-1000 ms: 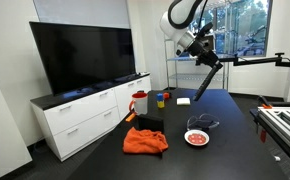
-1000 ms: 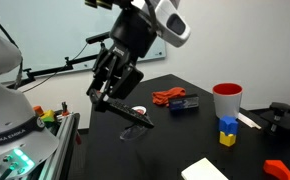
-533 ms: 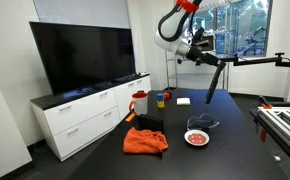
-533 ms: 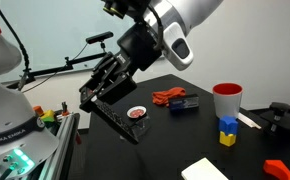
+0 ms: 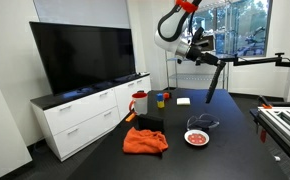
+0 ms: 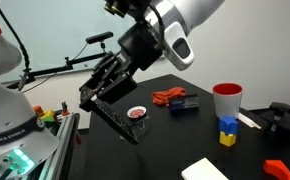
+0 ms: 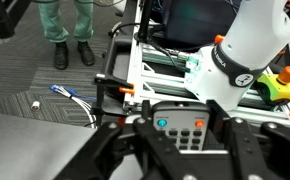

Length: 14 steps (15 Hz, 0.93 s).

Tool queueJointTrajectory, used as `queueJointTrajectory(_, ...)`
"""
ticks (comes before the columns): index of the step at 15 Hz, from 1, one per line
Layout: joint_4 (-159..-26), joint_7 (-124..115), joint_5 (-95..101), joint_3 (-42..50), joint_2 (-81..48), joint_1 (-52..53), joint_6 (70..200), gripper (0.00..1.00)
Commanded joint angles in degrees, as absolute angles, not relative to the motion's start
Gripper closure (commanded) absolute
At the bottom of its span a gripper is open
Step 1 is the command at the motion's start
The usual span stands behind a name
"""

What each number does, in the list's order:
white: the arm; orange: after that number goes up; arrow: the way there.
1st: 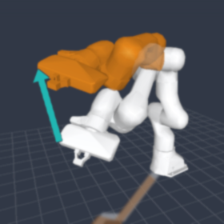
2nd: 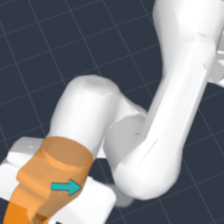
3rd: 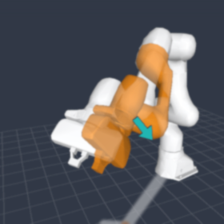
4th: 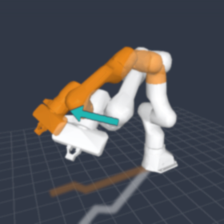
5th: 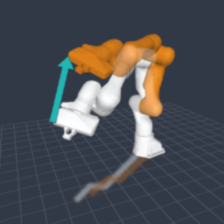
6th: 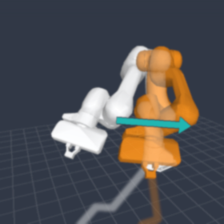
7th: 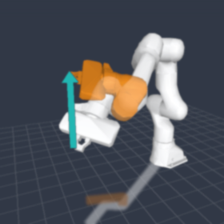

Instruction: Pick up the remote, and then place it upside down on the table

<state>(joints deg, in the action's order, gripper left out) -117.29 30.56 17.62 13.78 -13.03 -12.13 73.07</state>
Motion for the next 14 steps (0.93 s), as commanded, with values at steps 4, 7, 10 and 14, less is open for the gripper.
queueJointTrajectory(4,-113.46,31.89,17.26,11.53,-17.45,-14.0,65.46,0.68)
queueJointTrajectory(7,-109.24,31.68,17.96,10.96,-22.11,-14.42,56.82,0.68)
queueJointTrajectory(10,-104.82,29.56,18.45,10.67,-27.45,-15.3,50.1,0.68)
queueJointTrajectory(14,-100.91,26.05,18.72,10.25,-33.06,-17.4,48.83,0.68)
